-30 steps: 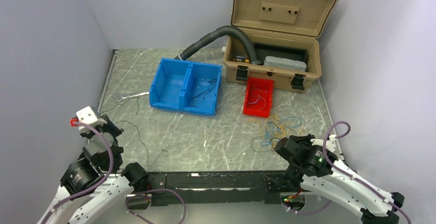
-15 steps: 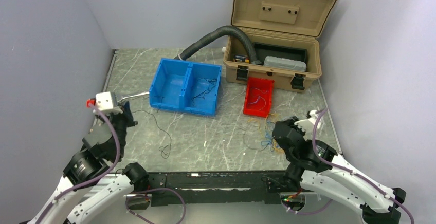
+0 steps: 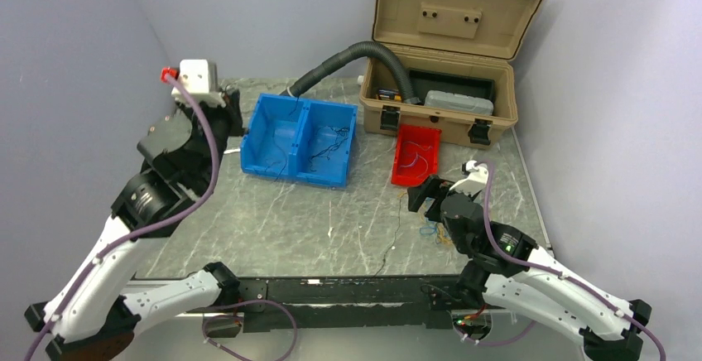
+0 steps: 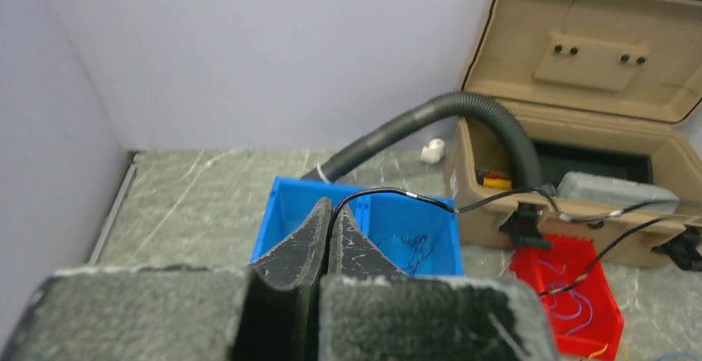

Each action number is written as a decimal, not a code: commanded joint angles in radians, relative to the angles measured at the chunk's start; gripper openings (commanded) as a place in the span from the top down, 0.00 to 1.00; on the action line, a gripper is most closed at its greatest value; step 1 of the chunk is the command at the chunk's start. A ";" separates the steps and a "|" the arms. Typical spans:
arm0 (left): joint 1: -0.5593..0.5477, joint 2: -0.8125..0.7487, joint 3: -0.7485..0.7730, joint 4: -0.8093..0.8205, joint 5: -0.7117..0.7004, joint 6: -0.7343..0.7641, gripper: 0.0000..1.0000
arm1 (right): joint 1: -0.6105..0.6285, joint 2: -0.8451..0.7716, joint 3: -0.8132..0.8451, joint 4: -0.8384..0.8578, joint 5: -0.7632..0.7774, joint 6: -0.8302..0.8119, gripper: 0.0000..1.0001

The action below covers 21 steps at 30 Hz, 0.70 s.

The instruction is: Untangle the cables

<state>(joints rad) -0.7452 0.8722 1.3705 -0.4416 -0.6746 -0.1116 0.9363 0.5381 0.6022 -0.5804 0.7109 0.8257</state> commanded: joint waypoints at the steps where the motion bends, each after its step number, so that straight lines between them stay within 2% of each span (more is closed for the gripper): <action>1: 0.009 0.107 0.122 0.078 0.053 0.060 1.00 | -0.001 -0.013 0.044 0.075 -0.038 -0.092 0.08; 5: 0.040 0.210 0.190 0.142 0.106 0.045 1.00 | -0.001 -0.024 0.049 0.080 -0.035 -0.107 0.08; 13: 0.173 0.458 0.351 0.116 0.276 -0.066 1.00 | 0.000 -0.026 0.085 0.063 -0.028 -0.121 0.08; 18: 0.221 0.530 0.306 0.161 0.289 -0.087 1.00 | -0.001 -0.014 0.100 0.053 -0.038 -0.116 0.09; 21: 0.239 0.542 0.205 0.202 0.293 -0.109 1.00 | -0.001 -0.002 0.100 0.045 -0.045 -0.109 0.09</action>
<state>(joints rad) -0.5282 1.4208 1.6581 -0.3233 -0.4156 -0.1761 0.9363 0.5240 0.6617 -0.5377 0.6773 0.7273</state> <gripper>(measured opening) 0.012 0.915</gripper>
